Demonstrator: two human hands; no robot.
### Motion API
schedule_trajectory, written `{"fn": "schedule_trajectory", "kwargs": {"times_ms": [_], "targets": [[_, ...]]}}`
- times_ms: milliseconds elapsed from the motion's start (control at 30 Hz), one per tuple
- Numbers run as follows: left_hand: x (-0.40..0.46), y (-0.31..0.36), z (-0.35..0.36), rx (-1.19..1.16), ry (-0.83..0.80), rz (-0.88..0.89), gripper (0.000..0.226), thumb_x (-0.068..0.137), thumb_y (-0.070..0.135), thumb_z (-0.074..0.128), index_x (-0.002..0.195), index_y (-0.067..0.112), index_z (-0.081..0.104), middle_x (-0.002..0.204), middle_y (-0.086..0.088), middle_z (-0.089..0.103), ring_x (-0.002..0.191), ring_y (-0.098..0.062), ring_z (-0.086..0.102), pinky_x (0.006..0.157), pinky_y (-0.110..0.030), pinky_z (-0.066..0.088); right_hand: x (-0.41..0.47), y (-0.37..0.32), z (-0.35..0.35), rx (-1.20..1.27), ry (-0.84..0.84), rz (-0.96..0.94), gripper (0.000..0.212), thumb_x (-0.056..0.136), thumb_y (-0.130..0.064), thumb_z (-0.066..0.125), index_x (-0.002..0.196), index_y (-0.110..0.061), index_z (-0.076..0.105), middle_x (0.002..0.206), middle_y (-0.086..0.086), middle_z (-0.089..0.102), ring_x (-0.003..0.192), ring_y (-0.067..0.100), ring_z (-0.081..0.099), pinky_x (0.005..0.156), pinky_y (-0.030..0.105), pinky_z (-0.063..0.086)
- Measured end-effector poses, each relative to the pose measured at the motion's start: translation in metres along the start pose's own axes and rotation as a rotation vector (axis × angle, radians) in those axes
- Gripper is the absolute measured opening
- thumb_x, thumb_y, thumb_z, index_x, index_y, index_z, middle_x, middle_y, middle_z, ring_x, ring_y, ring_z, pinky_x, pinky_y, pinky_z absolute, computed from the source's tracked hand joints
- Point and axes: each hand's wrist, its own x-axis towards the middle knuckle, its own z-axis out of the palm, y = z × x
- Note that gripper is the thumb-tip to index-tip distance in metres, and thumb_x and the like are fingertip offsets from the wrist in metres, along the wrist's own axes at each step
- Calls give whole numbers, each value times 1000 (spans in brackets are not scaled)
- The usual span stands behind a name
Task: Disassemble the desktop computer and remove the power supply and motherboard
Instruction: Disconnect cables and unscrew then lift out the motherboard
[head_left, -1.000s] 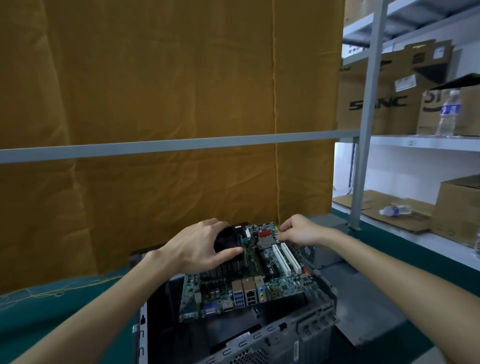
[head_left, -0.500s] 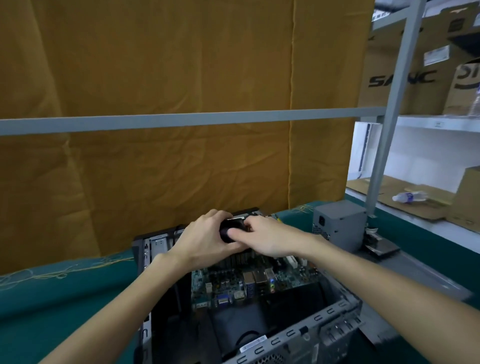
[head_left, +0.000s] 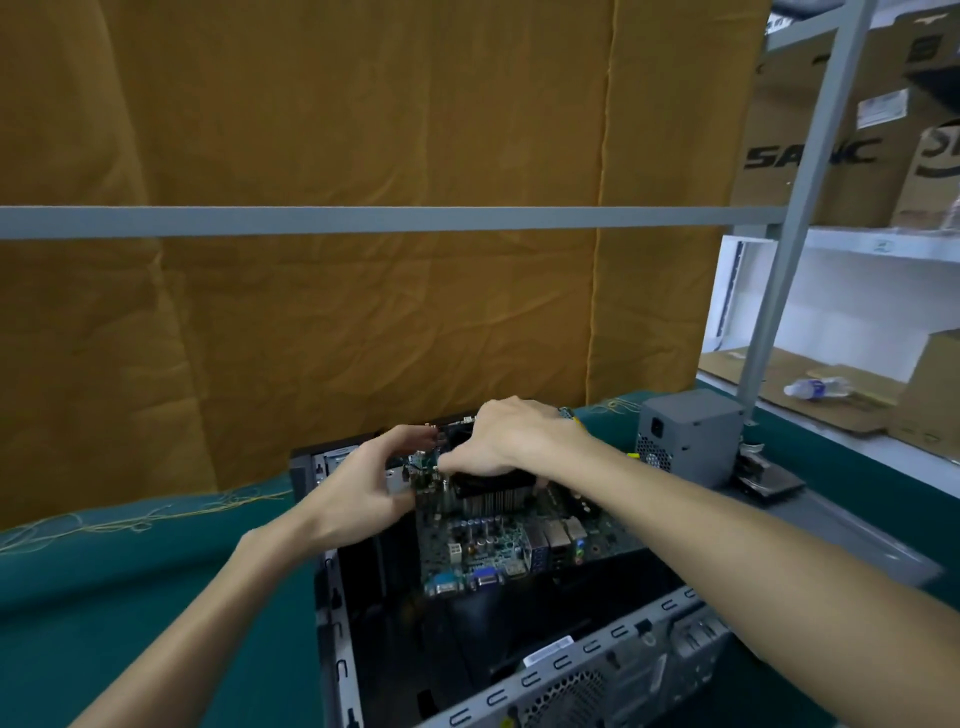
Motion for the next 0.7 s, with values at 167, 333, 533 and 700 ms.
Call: {"fn": "schedule_trajectory", "kwargs": {"times_ms": [167, 333, 533, 700], "targets": [[-5, -10, -11, -109, 275, -39, 43, 93, 0, 53, 124, 27, 64, 122, 16, 66, 116, 5, 57, 102, -32, 48, -3, 14, -7, 88, 12, -25, 62, 54, -73, 76, 77, -16, 69, 79, -3, 72, 63, 22, 70, 56, 33, 62], [5, -8, -12, -170, 371, -55, 28, 102, 6, 51, 116, 23, 69, 117, 10, 69, 111, -4, 62, 99, -35, 52, 1, 38, -29, 102, 13, -141, 69, 41, -52, 79, 102, -19, 74, 57, -11, 70, 63, 7, 68, 54, 32, 54], [21, -4, 4, -124, 385, -19, 22, 103, 15, 53, 110, 29, 68, 117, 13, 62, 109, -7, 60, 98, -37, 51, 19, 56, -66, 52, -152, -282, 86, 57, -14, 87, 134, -24, 52, 98, 8, 77, 76, 13, 69, 45, 19, 45], [41, -2, 25, 31, 326, -35, 19, 101, 24, 54, 109, 38, 65, 122, 11, 56, 120, -13, 50, 106, -42, 40, 36, 62, -62, -76, -230, -330, 94, 60, 9, 83, 141, -26, 50, 92, -18, 53, 88, 14, 57, 63, 28, 53]]}}
